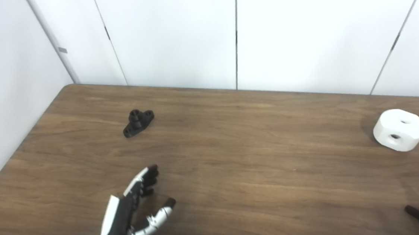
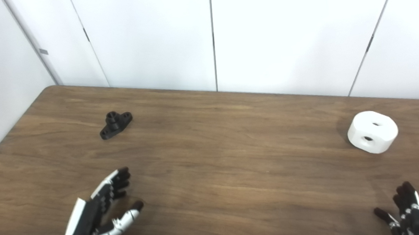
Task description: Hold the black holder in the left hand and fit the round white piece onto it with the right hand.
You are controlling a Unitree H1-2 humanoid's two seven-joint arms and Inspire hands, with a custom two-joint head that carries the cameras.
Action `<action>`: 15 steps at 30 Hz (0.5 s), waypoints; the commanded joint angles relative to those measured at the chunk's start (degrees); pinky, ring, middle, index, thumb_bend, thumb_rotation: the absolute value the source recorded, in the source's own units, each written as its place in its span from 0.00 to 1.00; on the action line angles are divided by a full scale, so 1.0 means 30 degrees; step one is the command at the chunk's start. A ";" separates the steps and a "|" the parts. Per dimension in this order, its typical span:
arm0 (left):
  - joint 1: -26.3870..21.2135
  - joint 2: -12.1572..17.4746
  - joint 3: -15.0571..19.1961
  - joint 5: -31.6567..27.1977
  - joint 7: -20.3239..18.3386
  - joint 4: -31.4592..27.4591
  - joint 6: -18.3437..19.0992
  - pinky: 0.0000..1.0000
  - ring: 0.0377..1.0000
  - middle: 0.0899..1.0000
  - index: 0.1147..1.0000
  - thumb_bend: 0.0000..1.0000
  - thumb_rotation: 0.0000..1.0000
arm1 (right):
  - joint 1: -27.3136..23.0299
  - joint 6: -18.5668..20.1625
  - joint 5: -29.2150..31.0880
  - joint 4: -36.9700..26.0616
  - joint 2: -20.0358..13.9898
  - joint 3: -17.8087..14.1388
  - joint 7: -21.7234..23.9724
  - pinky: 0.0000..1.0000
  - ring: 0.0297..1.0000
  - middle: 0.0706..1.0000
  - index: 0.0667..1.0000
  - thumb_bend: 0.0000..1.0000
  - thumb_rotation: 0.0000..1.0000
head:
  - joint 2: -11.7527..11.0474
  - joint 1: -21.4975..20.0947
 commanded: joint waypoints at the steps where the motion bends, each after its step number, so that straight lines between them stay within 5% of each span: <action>1: -0.1255 0.0457 0.0544 0.0731 0.0299 -0.0959 0.0436 0.86 0.88 0.87 0.87 0.66 0.08 | 0.0115 0.0090 -0.0251 0.0032 -0.0024 0.0144 0.0051 1.00 1.00 1.00 1.00 0.68 1.00 | 0.0024 -0.0010; 9: -0.3740 0.1375 0.2295 0.1227 0.0153 -0.0675 0.2103 0.88 0.90 0.89 0.87 0.66 0.11 | 0.0140 0.0099 -0.0426 -0.0046 0.0035 0.0214 -0.0055 0.96 1.00 0.99 1.00 0.65 1.00 | 0.0001 -0.0109; 15: -0.5171 0.2471 0.2598 0.2448 -0.0358 -0.0661 0.4222 0.96 0.96 0.94 0.90 0.69 0.24 | 0.0127 -0.0003 -0.0292 0.0016 -0.0019 0.0316 0.0104 0.92 1.00 0.99 1.00 0.62 1.00 | -0.0015 -0.0226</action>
